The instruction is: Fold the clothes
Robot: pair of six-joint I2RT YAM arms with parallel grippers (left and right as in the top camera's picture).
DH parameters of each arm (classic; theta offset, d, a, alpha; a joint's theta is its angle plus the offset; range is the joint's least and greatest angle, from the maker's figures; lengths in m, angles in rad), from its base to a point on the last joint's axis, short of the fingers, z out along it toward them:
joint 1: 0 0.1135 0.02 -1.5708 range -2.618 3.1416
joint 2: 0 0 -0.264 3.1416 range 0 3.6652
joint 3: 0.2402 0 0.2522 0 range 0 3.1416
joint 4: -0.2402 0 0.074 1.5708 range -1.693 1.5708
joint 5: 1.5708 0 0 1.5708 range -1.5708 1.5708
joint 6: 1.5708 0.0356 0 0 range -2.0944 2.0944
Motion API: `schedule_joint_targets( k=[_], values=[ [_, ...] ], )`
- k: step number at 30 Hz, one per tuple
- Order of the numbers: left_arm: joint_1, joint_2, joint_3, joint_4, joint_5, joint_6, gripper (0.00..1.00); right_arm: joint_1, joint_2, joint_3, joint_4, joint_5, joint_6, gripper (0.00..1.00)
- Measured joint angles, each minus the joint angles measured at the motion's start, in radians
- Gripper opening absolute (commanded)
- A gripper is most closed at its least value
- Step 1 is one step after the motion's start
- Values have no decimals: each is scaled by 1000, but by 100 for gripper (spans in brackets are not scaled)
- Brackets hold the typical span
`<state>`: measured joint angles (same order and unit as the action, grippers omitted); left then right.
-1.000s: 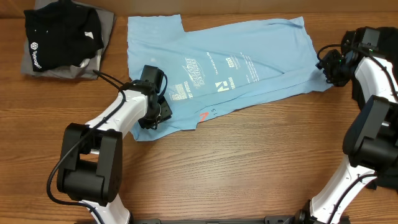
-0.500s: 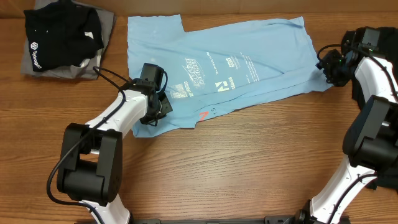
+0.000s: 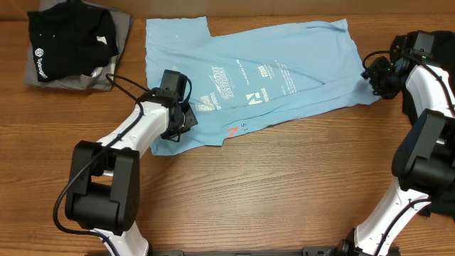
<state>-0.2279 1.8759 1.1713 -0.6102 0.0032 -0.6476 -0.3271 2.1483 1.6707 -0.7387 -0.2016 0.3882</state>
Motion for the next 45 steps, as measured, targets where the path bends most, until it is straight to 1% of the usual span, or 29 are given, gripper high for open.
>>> schedule_joint_targets(
  k=[6, 9, 19, 25, 29, 32, 33, 35, 36, 39, 42, 45],
  values=[
    [0, 0, 70, -123, 0, 0, 4, 0, 0, 0, 1, 0, 0, 55],
    [0, 0, 107, -132, 0, 0, 4, 0, 0, 0, 4, 0, 0, 55],
    [0, 0, 133, 18, -20, 0, 4, 0, 0, 0, 2, 0, 0, 54],
    [0, 1, 133, 97, -63, 0, 4, 0, 0, 0, -1, 0, 0, 54],
    [0, 2, 133, 161, -92, 0, 4, 0, 0, 0, -8, 0, 0, 52],
    [0, 6, 133, 190, -115, 0, 5, 0, 0, 0, -12, 0, 0, 52],
    [0, 10, 133, 198, -123, 0, 9, 0, 0, 0, -13, 0, 0, 52],
    [0, 21, 134, 214, -137, 5, 33, 0, 0, 0, -13, 0, 0, 52],
    [0, 29, 134, 218, -144, 4, 37, 0, 0, 0, -13, 0, 0, 52],
    [0, 61, 134, 223, -162, 18, 70, 0, 0, 0, -13, 0, 0, 52],
    [1, 90, 134, 219, -179, 32, 76, 0, 0, 0, -13, 0, 0, 52],
    [6, 101, 134, 201, -189, 55, 76, 0, 0, 0, -13, 0, 0, 52]
  ],
)
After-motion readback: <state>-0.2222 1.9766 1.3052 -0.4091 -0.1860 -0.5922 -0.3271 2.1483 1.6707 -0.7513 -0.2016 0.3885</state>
